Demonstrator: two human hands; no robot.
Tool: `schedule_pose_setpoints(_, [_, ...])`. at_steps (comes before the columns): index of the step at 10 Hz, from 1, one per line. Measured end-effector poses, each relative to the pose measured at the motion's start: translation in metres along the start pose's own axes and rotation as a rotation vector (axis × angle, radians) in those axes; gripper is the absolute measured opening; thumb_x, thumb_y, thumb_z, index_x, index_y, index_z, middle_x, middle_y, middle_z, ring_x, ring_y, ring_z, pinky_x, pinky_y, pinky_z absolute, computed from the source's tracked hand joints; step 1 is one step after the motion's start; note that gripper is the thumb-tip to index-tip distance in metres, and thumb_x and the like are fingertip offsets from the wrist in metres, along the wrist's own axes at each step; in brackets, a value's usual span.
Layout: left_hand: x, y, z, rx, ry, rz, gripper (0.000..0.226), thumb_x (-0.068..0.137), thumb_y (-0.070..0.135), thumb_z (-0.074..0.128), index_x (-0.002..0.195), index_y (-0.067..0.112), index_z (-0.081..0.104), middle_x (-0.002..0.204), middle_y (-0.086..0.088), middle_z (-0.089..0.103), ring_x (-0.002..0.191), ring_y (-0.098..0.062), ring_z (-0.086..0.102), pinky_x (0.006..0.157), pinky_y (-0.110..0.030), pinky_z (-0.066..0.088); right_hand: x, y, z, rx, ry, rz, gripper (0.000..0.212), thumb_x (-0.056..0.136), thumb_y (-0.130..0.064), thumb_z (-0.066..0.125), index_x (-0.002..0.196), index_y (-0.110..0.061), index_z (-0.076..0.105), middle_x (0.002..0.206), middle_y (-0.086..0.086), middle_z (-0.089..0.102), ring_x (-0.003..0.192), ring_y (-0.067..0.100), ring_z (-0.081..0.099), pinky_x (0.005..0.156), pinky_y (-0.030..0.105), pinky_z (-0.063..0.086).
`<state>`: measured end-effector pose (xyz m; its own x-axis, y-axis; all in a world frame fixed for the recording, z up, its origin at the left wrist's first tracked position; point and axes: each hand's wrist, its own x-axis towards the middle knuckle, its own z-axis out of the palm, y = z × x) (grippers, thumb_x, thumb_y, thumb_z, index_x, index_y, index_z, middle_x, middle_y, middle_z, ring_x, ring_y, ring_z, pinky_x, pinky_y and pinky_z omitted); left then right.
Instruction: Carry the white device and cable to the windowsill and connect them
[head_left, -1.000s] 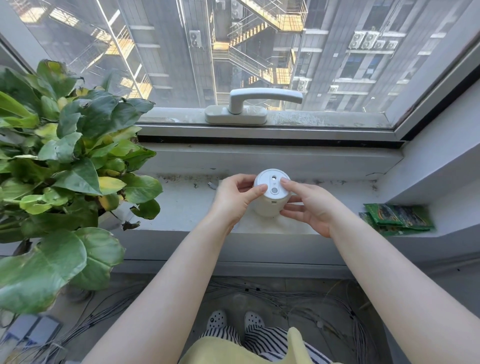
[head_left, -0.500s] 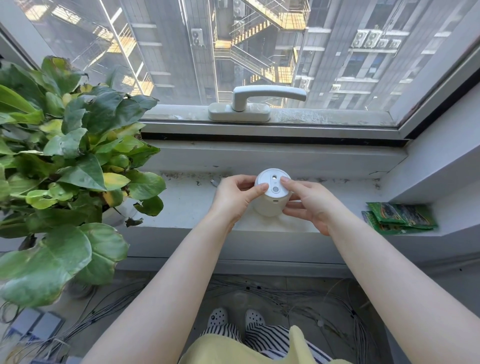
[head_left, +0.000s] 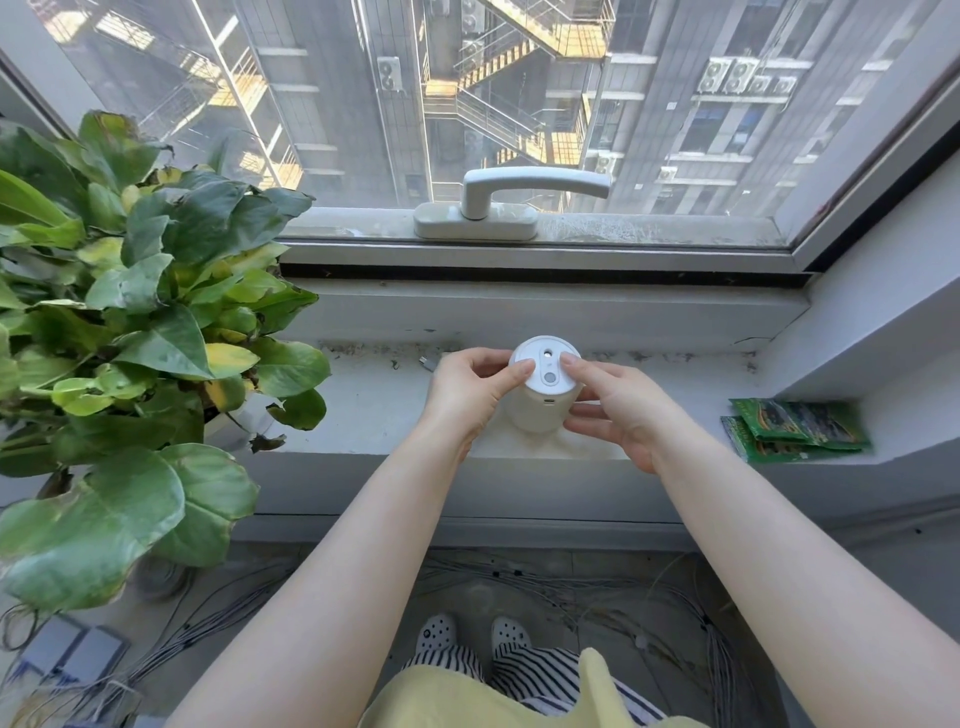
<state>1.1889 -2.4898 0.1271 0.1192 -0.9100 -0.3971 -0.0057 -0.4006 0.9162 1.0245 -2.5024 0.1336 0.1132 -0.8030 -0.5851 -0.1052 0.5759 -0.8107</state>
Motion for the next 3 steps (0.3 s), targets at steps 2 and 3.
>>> schedule_pose_setpoints(2, [-0.0008,0.0021,-0.0010,0.026,-0.010,0.023,0.029,0.080,0.023,0.073,0.106,0.010,0.070,0.092,0.006,0.069,0.091,-0.007,0.064,0.078,-0.013,0.047,-0.0015,-0.0004,0.0004,-0.010,0.004,0.001,0.034,0.089,-0.042,0.060,0.110,-0.017,0.067,0.105,0.006,0.067,0.097,0.021,0.065,0.085,0.033,0.055])
schedule_pose_setpoints(3, [-0.0022,0.0037,-0.0012,0.057,0.046,0.056,0.044,0.080,0.030,0.073,0.118,0.008,0.066,0.108,0.001,0.069,0.103,-0.010,0.062,0.079,-0.012,0.044,-0.0034,-0.0021,0.0001,-0.045,0.038,-0.004,0.044,0.087,-0.049,0.060,0.118,-0.018,0.064,0.112,0.005,0.062,0.105,0.021,0.059,0.088,0.035,0.054])
